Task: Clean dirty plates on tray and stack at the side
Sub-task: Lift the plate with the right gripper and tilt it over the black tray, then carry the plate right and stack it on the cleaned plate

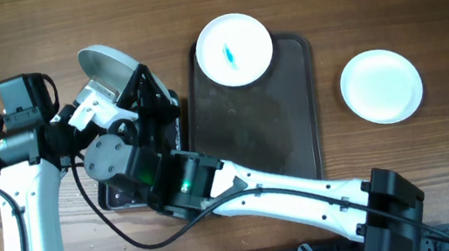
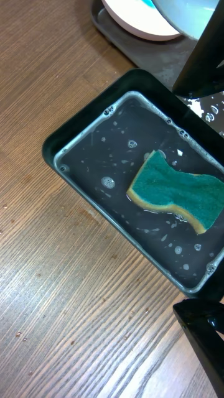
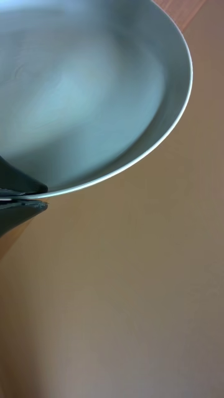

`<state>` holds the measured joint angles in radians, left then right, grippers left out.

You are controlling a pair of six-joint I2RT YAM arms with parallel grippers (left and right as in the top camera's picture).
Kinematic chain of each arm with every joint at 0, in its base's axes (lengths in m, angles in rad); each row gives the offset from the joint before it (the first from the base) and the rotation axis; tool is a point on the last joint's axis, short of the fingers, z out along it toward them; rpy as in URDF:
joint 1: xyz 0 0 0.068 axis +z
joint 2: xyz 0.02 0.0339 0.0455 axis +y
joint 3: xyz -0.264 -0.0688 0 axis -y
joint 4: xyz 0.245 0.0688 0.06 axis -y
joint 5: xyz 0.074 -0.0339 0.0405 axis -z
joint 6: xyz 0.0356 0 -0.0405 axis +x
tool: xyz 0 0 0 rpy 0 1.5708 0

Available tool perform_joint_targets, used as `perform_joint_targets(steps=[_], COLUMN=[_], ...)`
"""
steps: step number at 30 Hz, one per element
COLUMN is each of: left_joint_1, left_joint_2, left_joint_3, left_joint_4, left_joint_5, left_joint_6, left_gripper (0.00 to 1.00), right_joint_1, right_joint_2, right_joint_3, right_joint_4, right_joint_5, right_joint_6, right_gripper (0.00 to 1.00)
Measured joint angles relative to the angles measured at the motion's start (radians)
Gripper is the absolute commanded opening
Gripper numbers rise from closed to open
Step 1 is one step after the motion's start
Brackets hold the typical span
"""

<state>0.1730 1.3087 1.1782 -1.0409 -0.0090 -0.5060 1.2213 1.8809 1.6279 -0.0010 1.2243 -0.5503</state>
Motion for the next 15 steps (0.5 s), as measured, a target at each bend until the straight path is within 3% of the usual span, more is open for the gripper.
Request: perform_joint_targets(steps=[6,10,13,15], left_joint_1=[0.000,0.000,0.000,0.000], left_joint_2=[0.000,0.000,0.000,0.000], left_joint_3=[0.000,0.000,0.000,0.000], left_joint_4=[0.000,0.000,0.000,0.000], left_joint_5=[0.000,0.000,0.000,0.000], left_joint_6=[0.000,0.000,0.000,0.000], left_gripper=[1.00,1.00,1.00,1.00], right_joint_1=[0.000,-0.014,-0.072,-0.150], right_joint_2=[0.000,0.000,0.000,-0.002], right_joint_3=[0.000,0.001,0.010,0.017], right_joint_4=[0.000,-0.029,-0.204,-0.436], right_joint_5=[0.007,0.060,0.067,-0.083], right_joint_6=[0.011,0.111,0.277,0.456], right_gripper=[0.04,0.04,0.04,0.04])
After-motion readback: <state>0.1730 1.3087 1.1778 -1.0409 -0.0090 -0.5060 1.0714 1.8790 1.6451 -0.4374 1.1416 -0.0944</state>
